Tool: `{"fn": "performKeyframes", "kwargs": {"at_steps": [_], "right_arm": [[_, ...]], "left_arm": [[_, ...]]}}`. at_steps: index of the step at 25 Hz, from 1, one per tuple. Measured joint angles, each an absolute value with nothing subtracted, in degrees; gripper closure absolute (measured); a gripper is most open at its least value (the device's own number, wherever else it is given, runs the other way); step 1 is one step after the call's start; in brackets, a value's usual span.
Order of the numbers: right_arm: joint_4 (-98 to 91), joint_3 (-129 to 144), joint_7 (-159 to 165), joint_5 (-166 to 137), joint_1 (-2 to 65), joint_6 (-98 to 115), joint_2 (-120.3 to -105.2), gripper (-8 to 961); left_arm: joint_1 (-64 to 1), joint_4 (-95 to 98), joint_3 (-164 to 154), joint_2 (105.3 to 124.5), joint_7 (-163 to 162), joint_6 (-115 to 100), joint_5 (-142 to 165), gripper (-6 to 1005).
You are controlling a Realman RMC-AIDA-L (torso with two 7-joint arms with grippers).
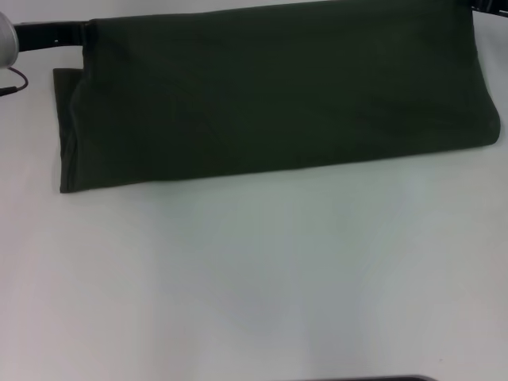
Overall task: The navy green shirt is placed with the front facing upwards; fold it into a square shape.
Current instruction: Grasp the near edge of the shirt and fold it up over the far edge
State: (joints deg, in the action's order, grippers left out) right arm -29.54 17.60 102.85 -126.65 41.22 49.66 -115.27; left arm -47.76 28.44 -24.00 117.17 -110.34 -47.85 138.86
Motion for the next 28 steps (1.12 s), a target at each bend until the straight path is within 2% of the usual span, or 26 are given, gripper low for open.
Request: {"fn": "performKeyframes", "kwargs": {"at_steps": [19,28], "right_arm": [[-28.7,18.7,101.1,-125.3,43.0,42.6,-117.84,910],[-28.1,19.5,100.6,-124.4,43.0,40.5,-118.02,909]], "left_arm": [[-47.8,27.4,-24.0,119.55,-110.1,-41.6,137.3,976],[-47.8,27.2,-24.1,120.13,-110.0,-39.9,137.3,959]]}}
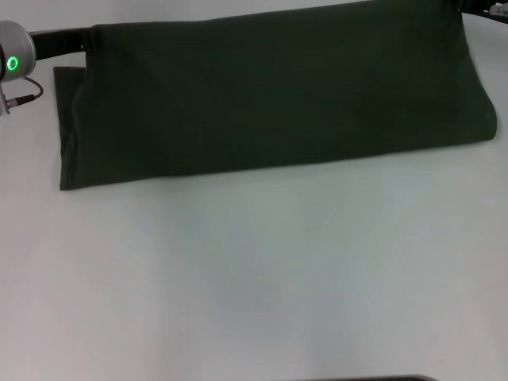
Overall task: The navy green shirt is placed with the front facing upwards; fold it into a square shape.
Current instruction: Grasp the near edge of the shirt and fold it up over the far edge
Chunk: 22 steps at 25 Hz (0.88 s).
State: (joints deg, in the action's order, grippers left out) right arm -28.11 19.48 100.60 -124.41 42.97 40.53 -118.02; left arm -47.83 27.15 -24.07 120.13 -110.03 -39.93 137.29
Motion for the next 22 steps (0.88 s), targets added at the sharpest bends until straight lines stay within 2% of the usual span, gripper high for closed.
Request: {"fn": "performKeyframes", "kwargs": {"at_steps": [9,21,22], "right_arm": [[-27.4,19.5,100.6,-124.3,42.9,39.7,-118.02,909],[-26.1,21.7,95.2,-120.7,43.1,41.0,-118.74,910],[-26.0,22.2,95.4,-120.7,43.1,40.9,-118.77,910]], "left_arm": [[-47.9,27.1,-24.1,120.28,-110.0,-39.7,137.3,943],[-47.7,27.8,-24.9,122.47,-109.1,-36.9,137.4,921],[-47.6,27.8,-24.9,122.53,-109.1,-36.7,137.3,884]]}}
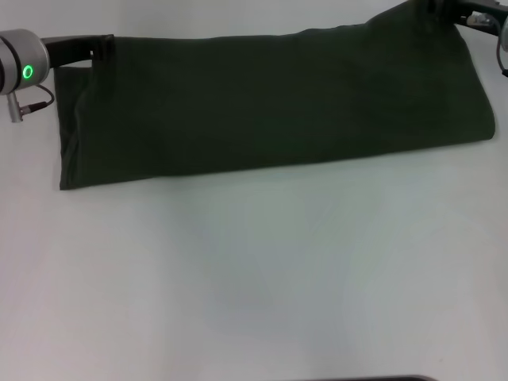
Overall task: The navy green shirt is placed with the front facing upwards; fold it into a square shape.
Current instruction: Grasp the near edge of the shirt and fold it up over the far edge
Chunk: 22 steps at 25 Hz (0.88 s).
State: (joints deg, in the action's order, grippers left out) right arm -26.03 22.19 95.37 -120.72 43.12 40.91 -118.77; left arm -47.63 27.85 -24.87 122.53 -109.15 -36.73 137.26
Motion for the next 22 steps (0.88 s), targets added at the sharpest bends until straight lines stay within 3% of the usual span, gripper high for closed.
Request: {"fn": "performKeyframes", "kwargs": {"at_steps": [10,13,22], "right_arm": [[-26.2,22.4,96.9,-118.1,42.5,36.6,-118.98,549],[-26.4,22.5,96.3,-116.1,41.7,36.4,-118.81,313],[-27.5,22.5,91.0,-106.5,36.4,43.4,-118.08,198]], "left_arm": [[-47.0,29.2,-25.0,123.71,-109.1,-34.0,135.4,451],[-46.9,29.2,-25.1,123.73,-109.1,-33.9,135.1,386],[-45.5,31.3,-25.2,123.84,-109.0,-39.2,133.8,172]]}}
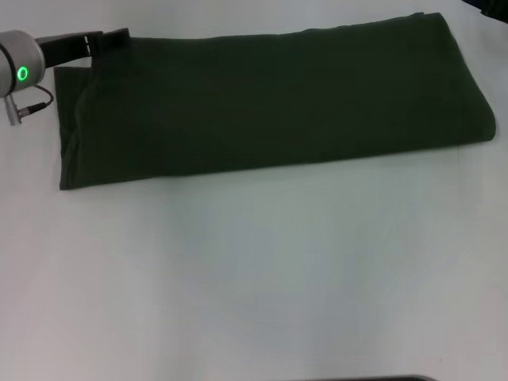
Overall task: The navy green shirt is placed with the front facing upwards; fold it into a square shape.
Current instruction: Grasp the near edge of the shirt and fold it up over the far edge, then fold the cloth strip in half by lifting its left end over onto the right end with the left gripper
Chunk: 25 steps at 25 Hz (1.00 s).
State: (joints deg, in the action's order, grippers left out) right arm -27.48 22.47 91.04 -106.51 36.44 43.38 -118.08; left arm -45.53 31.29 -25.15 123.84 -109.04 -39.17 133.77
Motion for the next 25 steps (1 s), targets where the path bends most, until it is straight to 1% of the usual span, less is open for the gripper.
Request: {"fn": "performKeyframes", "kwargs": {"at_steps": [2,9,12,15,21,25], "right_arm": [[-27.9,22.3,91.2,-106.0,34.5,47.7,-117.48,173],[-30.6,22.1,91.7,-104.8,28.2,62.6,-115.96,177],[-31.1,22.1,92.5,-103.9,25.9,68.1,-115.03,179],[-31.3,22.4,95.7,-104.0,23.9,72.5,-113.38,181],[-31.7,22.9,104.3,-109.5,21.7,79.1,-108.94,181],[-32.0,22.7,110.5,-113.1,20.8,81.4,-106.83,181]], "left_arm": [[-44.2,33.1,-25.4,123.84,-107.8,-43.8,131.6,90],[-37.6,38.1,-25.7,123.76,-98.2,-63.1,117.2,91],[-35.7,39.2,-25.7,123.71,-97.0,-68.7,114.6,91],[-34.2,39.8,-25.8,123.58,-96.0,-74.1,114.2,91],[-31.3,40.2,-25.8,123.43,-95.1,-81.0,114.2,92],[-29.7,40.3,-25.8,123.35,-95.1,-81.5,114.2,92]]}}
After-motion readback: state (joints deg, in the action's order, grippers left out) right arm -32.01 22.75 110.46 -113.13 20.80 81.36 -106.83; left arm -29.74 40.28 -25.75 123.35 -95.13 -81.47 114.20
